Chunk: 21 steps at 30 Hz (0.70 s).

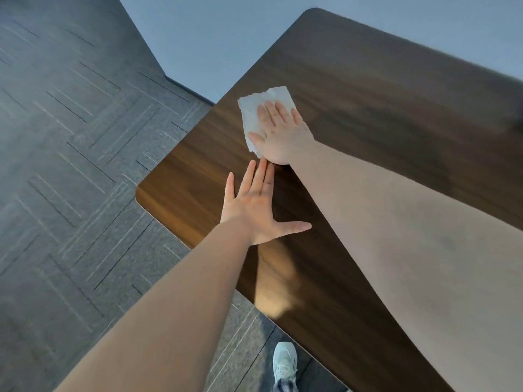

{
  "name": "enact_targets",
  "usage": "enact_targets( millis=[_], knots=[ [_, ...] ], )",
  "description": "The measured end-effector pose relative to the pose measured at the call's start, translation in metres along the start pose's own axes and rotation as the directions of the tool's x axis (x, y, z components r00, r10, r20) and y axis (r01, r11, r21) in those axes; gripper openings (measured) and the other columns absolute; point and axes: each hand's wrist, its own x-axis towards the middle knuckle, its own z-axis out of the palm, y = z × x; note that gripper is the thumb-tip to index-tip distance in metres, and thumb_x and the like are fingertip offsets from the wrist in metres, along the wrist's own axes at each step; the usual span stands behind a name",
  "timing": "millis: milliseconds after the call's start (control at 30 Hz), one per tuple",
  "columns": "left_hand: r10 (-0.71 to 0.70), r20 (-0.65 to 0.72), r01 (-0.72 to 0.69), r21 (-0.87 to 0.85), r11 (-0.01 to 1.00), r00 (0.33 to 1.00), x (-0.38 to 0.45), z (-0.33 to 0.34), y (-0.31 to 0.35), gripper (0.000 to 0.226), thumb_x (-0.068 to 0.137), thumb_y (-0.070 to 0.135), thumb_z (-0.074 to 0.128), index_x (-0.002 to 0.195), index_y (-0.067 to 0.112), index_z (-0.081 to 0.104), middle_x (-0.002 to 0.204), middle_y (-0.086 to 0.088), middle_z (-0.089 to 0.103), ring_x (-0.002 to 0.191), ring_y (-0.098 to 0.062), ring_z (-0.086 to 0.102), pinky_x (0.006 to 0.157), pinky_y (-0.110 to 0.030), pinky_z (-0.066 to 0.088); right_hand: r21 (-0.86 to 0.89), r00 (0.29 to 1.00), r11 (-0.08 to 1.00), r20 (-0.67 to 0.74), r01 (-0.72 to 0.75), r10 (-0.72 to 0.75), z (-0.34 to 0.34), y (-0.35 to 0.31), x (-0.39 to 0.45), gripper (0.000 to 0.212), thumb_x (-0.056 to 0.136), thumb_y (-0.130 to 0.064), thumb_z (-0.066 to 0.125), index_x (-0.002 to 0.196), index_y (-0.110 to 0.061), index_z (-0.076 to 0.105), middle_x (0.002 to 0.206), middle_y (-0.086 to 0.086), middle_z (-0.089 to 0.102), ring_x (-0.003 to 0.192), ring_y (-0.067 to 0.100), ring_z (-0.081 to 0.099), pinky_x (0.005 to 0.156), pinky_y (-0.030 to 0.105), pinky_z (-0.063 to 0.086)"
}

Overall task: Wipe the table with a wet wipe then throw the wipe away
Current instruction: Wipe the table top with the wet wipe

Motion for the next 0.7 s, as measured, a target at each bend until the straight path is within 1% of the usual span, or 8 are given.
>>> enact_targets(
  millis=[100,200,300,333,400,467,567,700],
  knots=[
    [0.014,-0.023,-0.014,0.009,1.000,1.000,0.001,0.001,-0.001,0.125,0.055,0.096,0.026,0.149,0.025,-0.017,0.160,0.004,-0.019,0.146,-0.019,-0.018,0.116,-0.051,-0.012,0.056,0.999,0.998,0.011,-0.039,0.039,0.003,0.007,-0.023,0.064,0.098,-0.051,0.012,0.151,-0.019,-0.006,0.161,0.004,-0.008,0.147,0.021,-0.008,0.118,0.041,-0.005],
    [0.013,0.012,-0.014,0.035,0.999,1.000,-0.002,-0.003,0.000,0.126,0.055,0.097,0.024,0.149,0.023,-0.017,0.159,0.003,-0.019,0.146,-0.019,-0.018,0.116,-0.052,-0.010,0.105,0.991,0.986,-0.006,-0.132,0.134,0.010,0.017,-0.060,0.065,0.098,-0.051,0.012,0.151,-0.018,-0.005,0.161,0.002,-0.007,0.147,0.019,-0.008,0.118,0.040,-0.006],
    [-0.007,0.051,0.002,0.093,0.996,0.999,-0.006,-0.009,0.004,0.130,0.054,0.097,0.022,0.150,0.016,-0.013,0.160,-0.002,-0.018,0.146,-0.022,-0.017,0.116,-0.052,-0.005,0.141,0.969,0.959,-0.006,-0.245,0.249,0.020,0.042,-0.109,0.064,0.098,-0.051,0.011,0.151,-0.019,-0.006,0.161,0.000,-0.009,0.147,0.017,-0.010,0.118,0.038,-0.007],
    [-0.010,0.055,0.004,0.101,0.995,0.998,-0.008,-0.012,0.008,0.129,0.057,0.095,0.022,0.151,0.014,-0.011,0.160,-0.004,-0.016,0.147,-0.022,-0.014,0.117,-0.051,-0.003,0.152,0.954,0.943,-0.005,-0.295,0.299,0.023,0.054,-0.127,0.064,0.098,-0.052,0.011,0.151,-0.020,-0.007,0.161,-0.002,-0.010,0.147,0.016,-0.011,0.119,0.037,-0.007],
    [0.015,0.075,-0.021,0.081,0.996,0.997,-0.012,-0.018,0.023,0.118,0.068,0.089,0.026,0.152,0.012,-0.007,0.161,-0.004,-0.011,0.148,-0.019,-0.010,0.119,-0.046,-0.001,0.166,0.920,0.907,0.006,-0.387,0.391,0.029,0.082,-0.162,0.064,0.097,-0.053,0.010,0.150,-0.022,-0.008,0.160,-0.004,-0.012,0.146,0.013,-0.012,0.119,0.036,-0.008],
    [0.110,0.085,-0.117,0.077,0.990,0.990,-0.017,-0.020,0.052,0.106,0.076,0.081,0.028,0.152,0.014,-0.003,0.162,0.000,-0.007,0.148,-0.014,-0.008,0.120,-0.043,-0.002,0.178,0.881,0.865,0.022,-0.469,0.473,0.035,0.112,-0.200,0.065,0.096,-0.055,0.009,0.150,-0.022,-0.010,0.160,-0.004,-0.014,0.146,0.012,-0.014,0.118,0.035,-0.009],
    [0.272,0.086,-0.279,0.086,0.956,0.959,-0.024,-0.011,0.114,0.101,0.080,0.078,0.029,0.152,0.015,-0.002,0.162,0.001,-0.007,0.147,-0.012,-0.009,0.120,-0.042,-0.002,0.194,0.805,0.785,0.051,-0.588,0.591,0.041,0.165,-0.267,0.065,0.096,-0.055,0.006,0.149,-0.023,-0.013,0.159,-0.003,-0.016,0.145,0.012,-0.016,0.118,0.036,-0.010],
    [0.455,0.127,-0.467,0.097,0.879,0.881,-0.036,0.012,0.203,0.098,0.082,0.076,0.029,0.153,0.016,-0.002,0.161,0.001,-0.010,0.147,-0.012,-0.011,0.120,-0.041,-0.003,0.218,0.658,0.632,0.066,-0.743,0.750,0.053,0.231,-0.370,0.065,0.096,-0.055,0.005,0.149,-0.024,-0.015,0.159,-0.002,-0.016,0.145,0.013,-0.016,0.118,0.036,-0.010]
  ],
)
